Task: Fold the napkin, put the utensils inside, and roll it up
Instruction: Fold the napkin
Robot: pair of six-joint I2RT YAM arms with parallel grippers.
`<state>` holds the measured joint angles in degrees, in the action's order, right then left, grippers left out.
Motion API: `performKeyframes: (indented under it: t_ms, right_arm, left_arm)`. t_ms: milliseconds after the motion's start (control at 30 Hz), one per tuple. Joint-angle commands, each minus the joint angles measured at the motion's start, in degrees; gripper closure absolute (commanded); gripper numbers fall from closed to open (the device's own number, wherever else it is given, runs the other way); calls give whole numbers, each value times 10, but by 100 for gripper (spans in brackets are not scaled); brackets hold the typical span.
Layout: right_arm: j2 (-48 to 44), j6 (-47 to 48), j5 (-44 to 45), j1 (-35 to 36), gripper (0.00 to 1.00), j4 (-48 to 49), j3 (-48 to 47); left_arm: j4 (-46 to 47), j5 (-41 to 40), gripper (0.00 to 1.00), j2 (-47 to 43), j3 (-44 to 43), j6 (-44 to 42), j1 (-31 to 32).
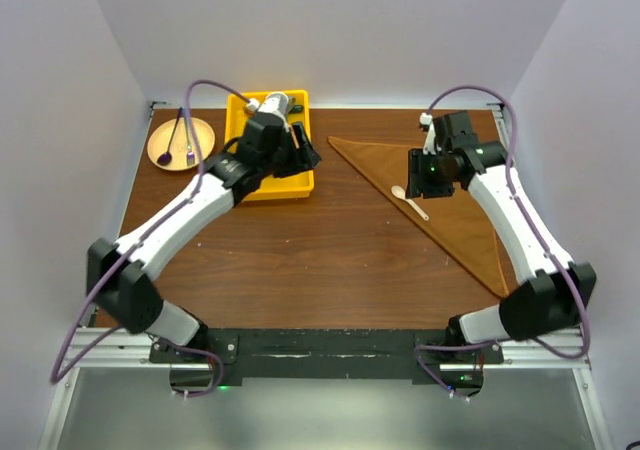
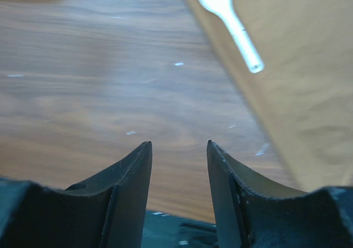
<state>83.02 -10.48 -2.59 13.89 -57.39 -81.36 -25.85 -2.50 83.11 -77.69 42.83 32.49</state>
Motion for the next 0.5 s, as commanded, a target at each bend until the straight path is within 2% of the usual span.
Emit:
performKeyframes:
  t_ms: [0, 100, 133, 233, 333, 467]
  right_arm:
    - [-102, -113, -74, 3, 51, 11, 14]
    - [-121, -127, -81, 3, 50, -5, 2]
    - [-125, -127, -78, 3, 49, -6, 2]
    - [-136, -119, -52, 3, 48, -13, 11]
    - [-134, -120, -20, 3, 47, -22, 16]
    - [-127, -132, -22, 3, 47, -30, 17]
  left_arm:
    - [176, -88, 40, 92, -36, 22, 10]
    - [166, -140, 43, 204, -136, 16, 13]
    - [144, -151, 43, 262, -202, 13, 13]
    - [112, -181, 44, 362, -317, 3, 17]
    - [83, -217, 49, 436, -391, 14, 16]
    - [80, -233, 51, 491, -416, 42, 17]
